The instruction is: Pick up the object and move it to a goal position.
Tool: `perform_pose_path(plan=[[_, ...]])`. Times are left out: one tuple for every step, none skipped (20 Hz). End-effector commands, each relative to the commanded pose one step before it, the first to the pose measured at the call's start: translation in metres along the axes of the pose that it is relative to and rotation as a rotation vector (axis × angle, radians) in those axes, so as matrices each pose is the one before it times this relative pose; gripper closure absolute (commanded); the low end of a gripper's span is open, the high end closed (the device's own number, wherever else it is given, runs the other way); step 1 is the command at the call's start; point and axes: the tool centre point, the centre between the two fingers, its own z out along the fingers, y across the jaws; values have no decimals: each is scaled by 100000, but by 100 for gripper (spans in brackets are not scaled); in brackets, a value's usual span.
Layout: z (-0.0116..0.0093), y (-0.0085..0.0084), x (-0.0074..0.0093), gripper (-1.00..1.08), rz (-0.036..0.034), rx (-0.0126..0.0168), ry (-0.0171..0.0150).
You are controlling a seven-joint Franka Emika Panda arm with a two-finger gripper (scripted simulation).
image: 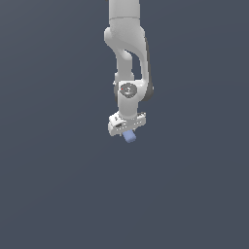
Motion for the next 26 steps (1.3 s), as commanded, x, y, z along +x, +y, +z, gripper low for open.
perform_pose_path(plan=[[-537, -88, 314, 108, -26, -34, 86], [-308, -55, 171, 108, 0, 0, 0], [-355, -63, 198, 108, 0, 0, 0], [-401, -71, 224, 108, 0, 0, 0], [-448, -79, 250, 108, 0, 0, 0], [-494, -87, 276, 108, 0, 0, 0], [-540, -95, 302, 108, 0, 0, 0], [-586, -103, 328, 108, 0, 0, 0], [-619, -125, 361, 108, -33, 34, -12], [-677, -118, 381, 108, 0, 0, 0], [-722, -126, 408, 108, 0, 0, 0], [-767, -133, 434, 108, 0, 0, 0], [-808, -140, 459, 108, 0, 0, 0], [-842, -145, 481, 108, 0, 0, 0], [-859, -159, 505, 108, -26, 40, -10], [-894, -152, 515, 108, 0, 0, 0], [-901, -152, 521, 108, 0, 0, 0], [-899, -151, 524, 108, 0, 0, 0], [-898, -149, 526, 108, 0, 0, 0], [-896, -148, 529, 108, 0, 0, 0], [-894, -146, 532, 108, 0, 0, 0], [-892, -144, 535, 108, 0, 0, 0], [-870, -139, 527, 108, 0, 0, 0], [-822, -129, 503, 108, 0, 0, 0], [-774, -121, 478, 108, 0, 0, 0], [-726, -112, 452, 108, 0, 0, 0]])
